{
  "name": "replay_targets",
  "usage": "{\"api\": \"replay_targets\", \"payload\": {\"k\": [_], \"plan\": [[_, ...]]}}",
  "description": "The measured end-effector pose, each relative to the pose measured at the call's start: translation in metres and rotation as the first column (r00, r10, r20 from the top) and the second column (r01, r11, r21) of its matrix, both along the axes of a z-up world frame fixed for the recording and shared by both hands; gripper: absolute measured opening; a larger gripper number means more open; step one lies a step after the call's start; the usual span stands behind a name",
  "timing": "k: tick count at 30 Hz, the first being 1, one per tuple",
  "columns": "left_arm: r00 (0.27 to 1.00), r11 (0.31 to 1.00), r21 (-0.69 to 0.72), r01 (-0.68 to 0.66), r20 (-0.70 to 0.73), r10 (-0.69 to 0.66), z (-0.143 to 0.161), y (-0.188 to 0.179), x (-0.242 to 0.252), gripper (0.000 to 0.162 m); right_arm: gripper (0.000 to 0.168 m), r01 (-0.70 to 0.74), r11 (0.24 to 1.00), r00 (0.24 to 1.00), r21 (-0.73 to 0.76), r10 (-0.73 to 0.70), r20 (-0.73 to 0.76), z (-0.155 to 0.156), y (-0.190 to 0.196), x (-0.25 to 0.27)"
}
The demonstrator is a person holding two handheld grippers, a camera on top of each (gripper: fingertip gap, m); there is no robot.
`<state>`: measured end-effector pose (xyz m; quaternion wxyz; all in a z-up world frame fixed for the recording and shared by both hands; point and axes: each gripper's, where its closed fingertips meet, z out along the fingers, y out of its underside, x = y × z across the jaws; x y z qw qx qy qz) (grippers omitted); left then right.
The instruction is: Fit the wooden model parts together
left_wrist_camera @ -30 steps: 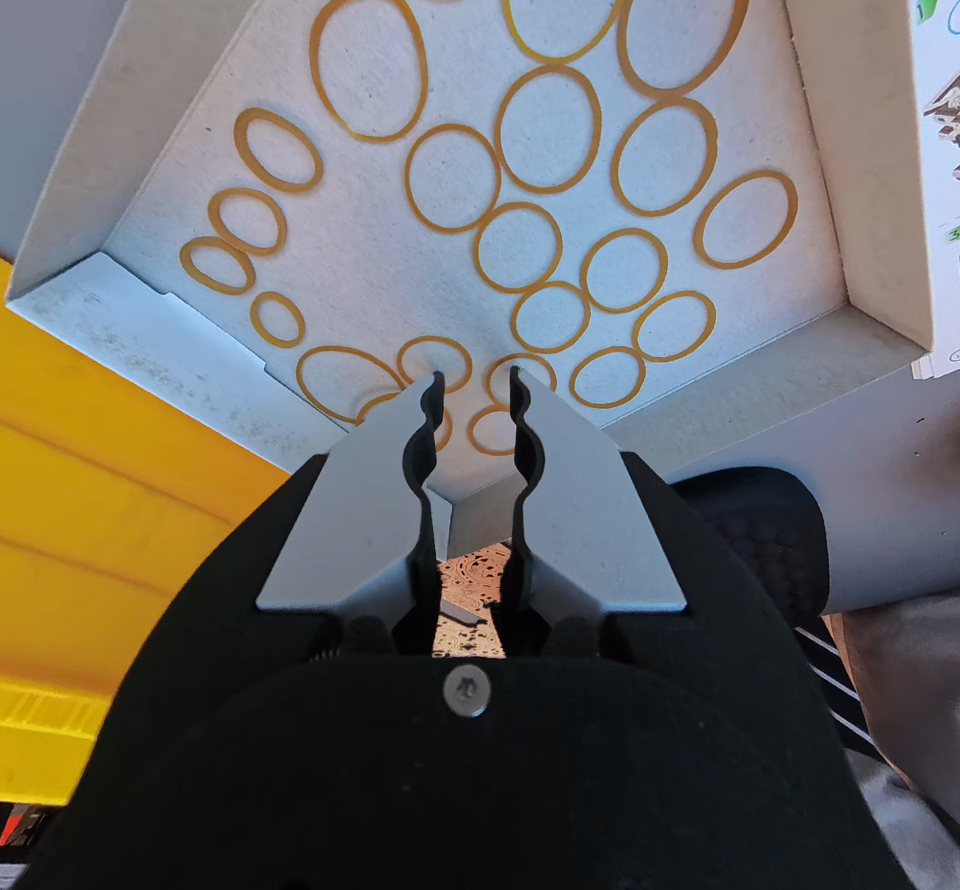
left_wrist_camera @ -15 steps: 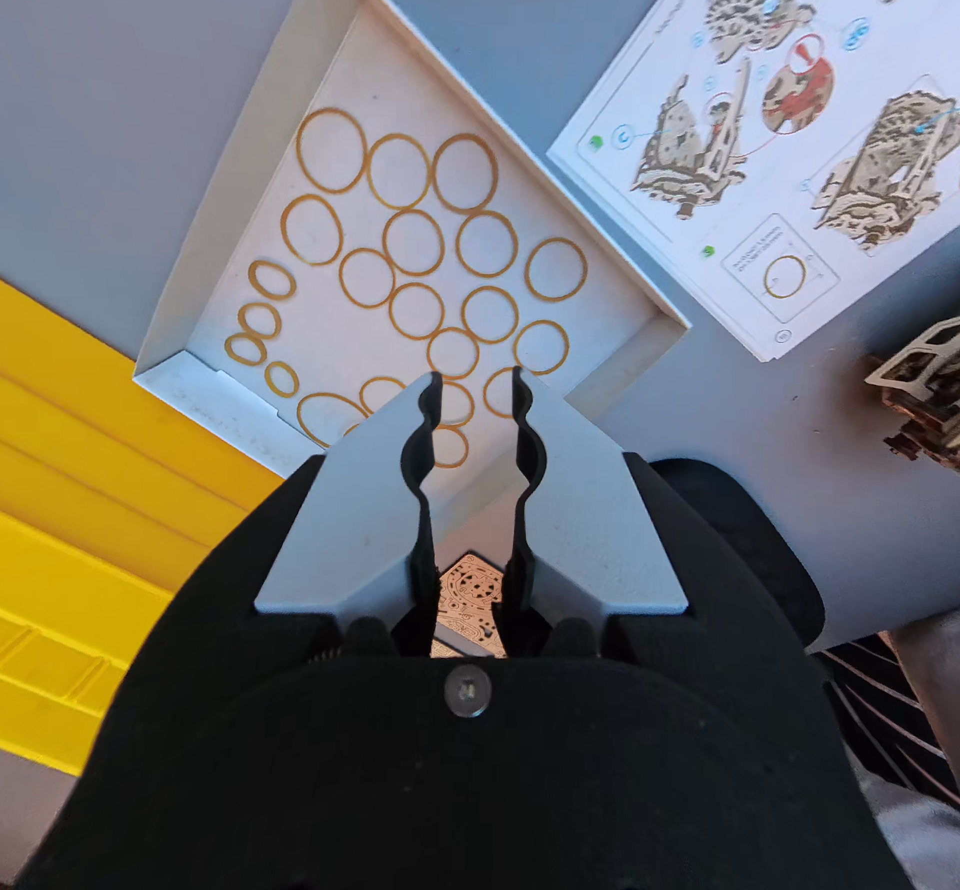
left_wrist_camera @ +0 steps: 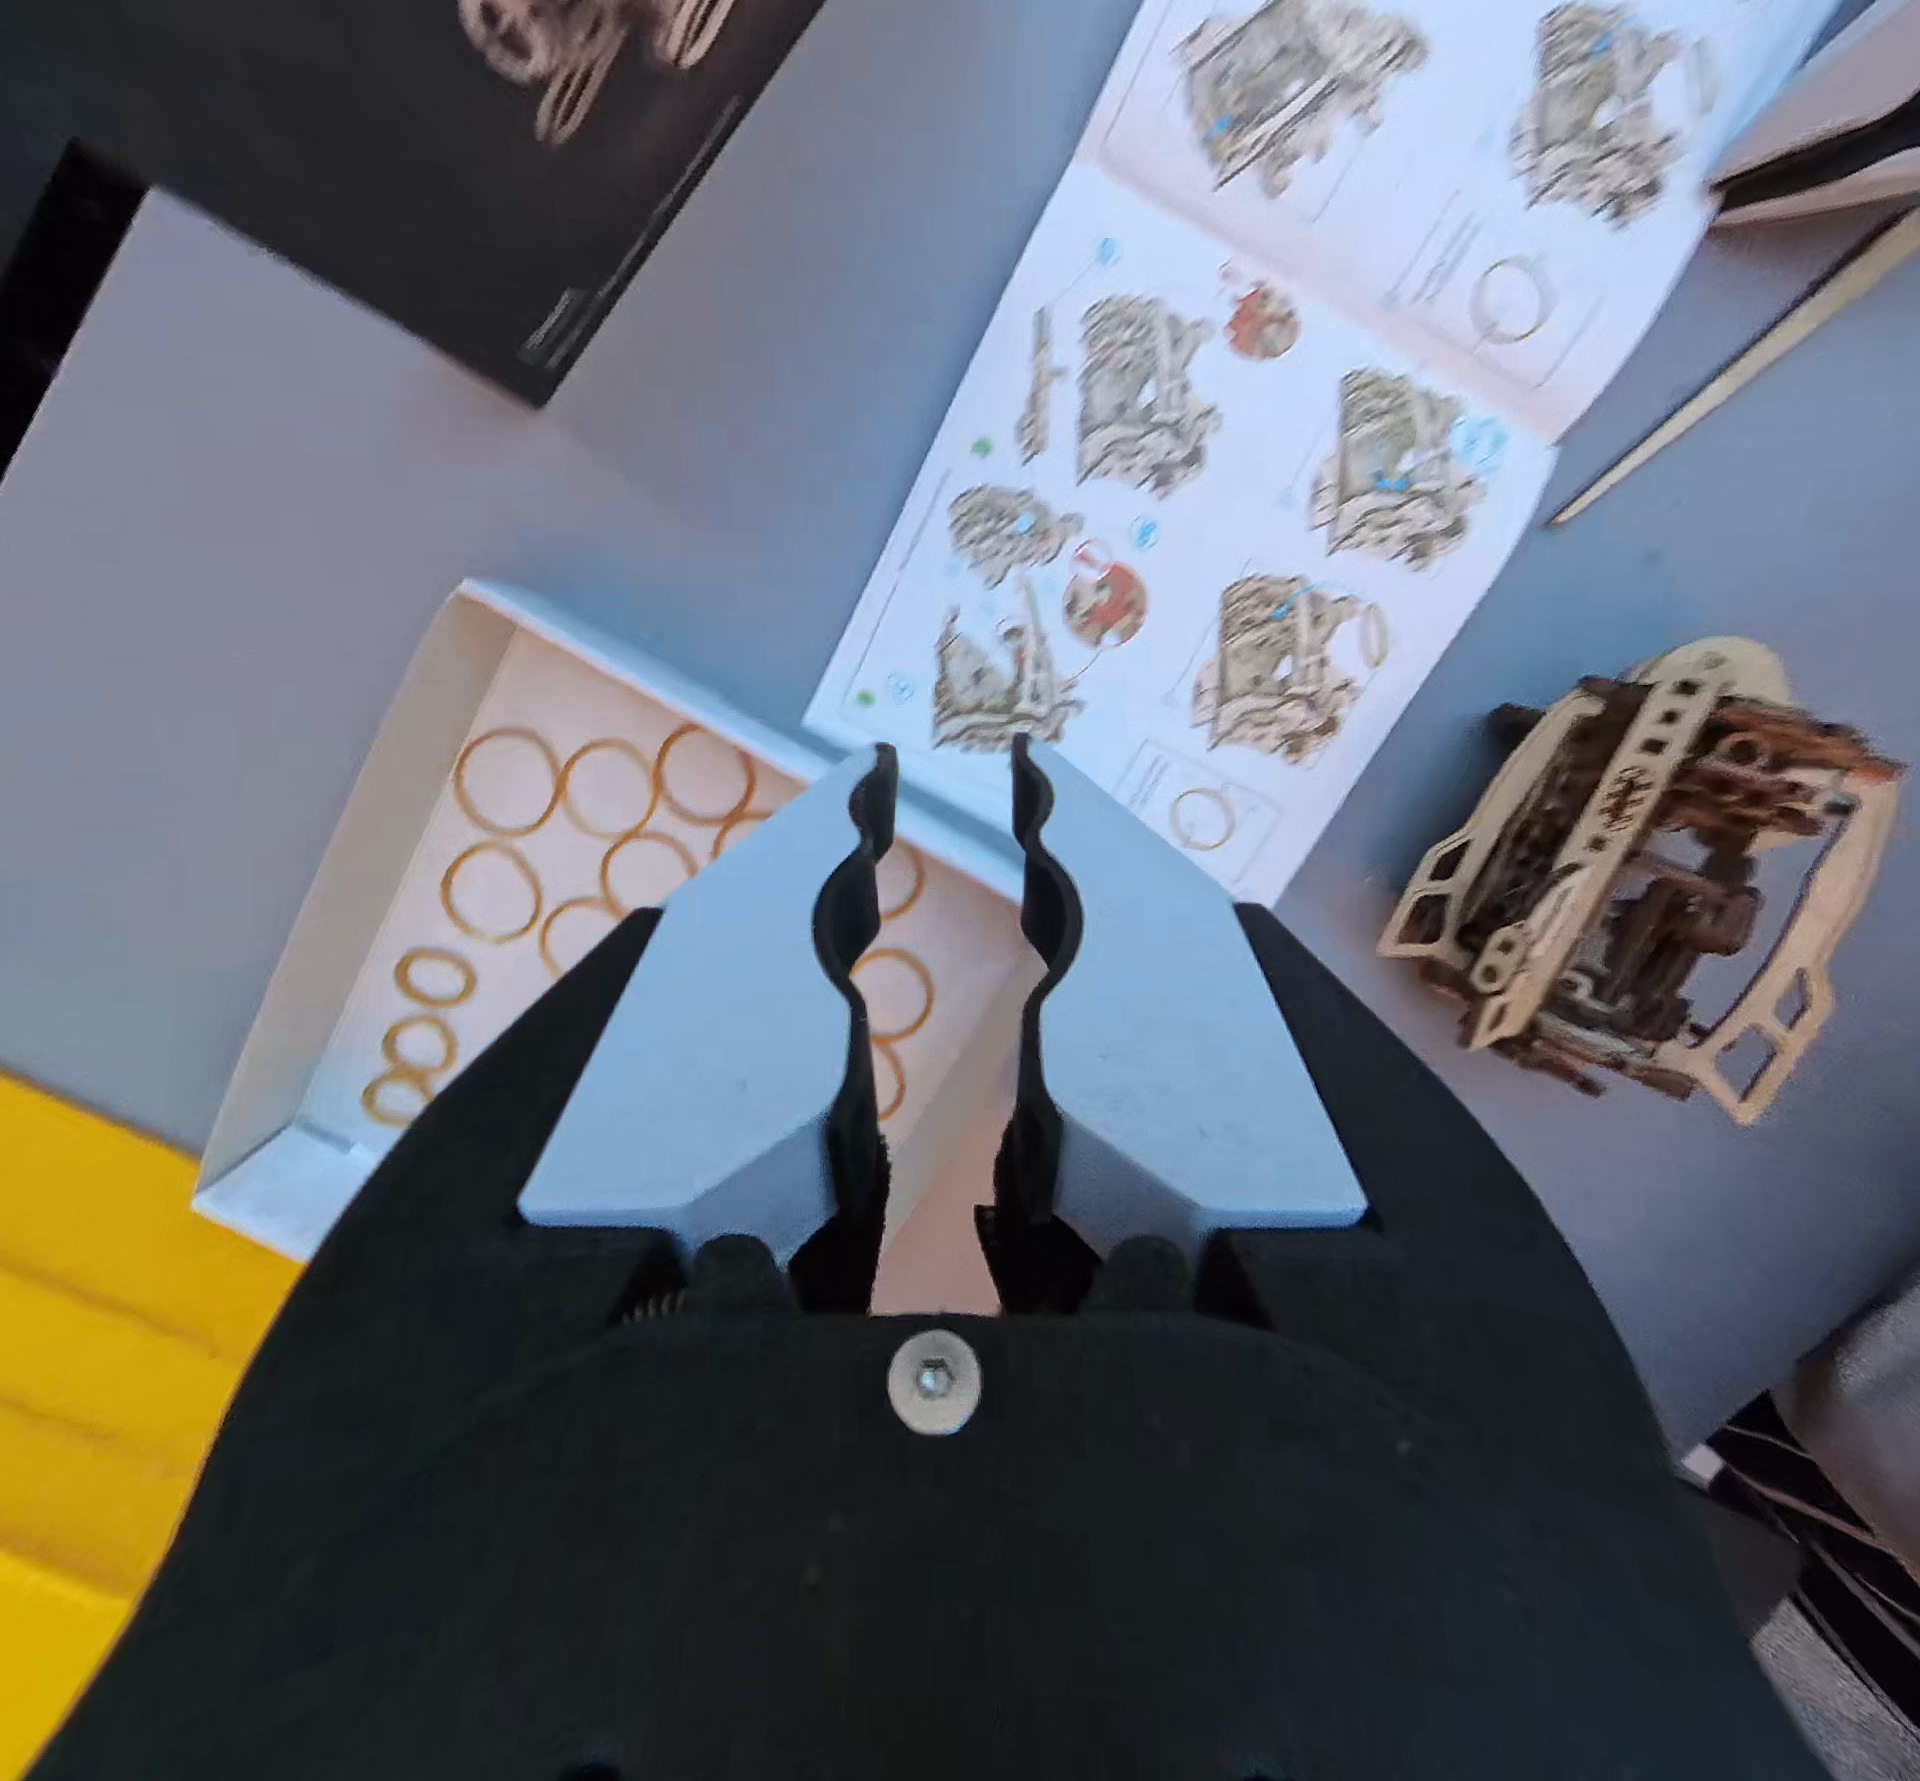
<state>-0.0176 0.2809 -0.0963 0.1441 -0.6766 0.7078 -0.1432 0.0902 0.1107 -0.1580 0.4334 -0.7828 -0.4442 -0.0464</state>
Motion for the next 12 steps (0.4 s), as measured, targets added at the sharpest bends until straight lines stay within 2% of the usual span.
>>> {"api": "replay_targets", "payload": {"k": [5, 8, 10, 12], "plan": [[0.979, 0.985, -0.070, 0.159, 0.143, -0.148, 0.004, -0.049, 0.039, 0.020, 0.002, -0.026, 1.000, 0.997, -0.003, 0.026, -0.067, 0.005, -0.002, -0.009], [0.956, 0.971, -0.044, 0.234, 0.193, -0.222, -0.001, -0.066, 0.055, 0.021, 0.015, -0.036, 0.999, 0.982, 0.013, 0.038, -0.187, 0.019, -0.003, -0.014], [0.943, 0.965, -0.016, 0.262, 0.219, -0.252, -0.007, -0.071, 0.064, 0.021, 0.019, 0.017, 0.999, 0.970, 0.034, -0.008, -0.245, 0.032, -0.001, 0.000], [0.946, 0.963, -0.035, 0.269, 0.198, -0.257, -0.019, -0.076, 0.068, 0.020, 0.026, 0.126, 0.992, 0.950, 0.016, -0.115, -0.292, 0.039, 0.003, 0.027]]}}
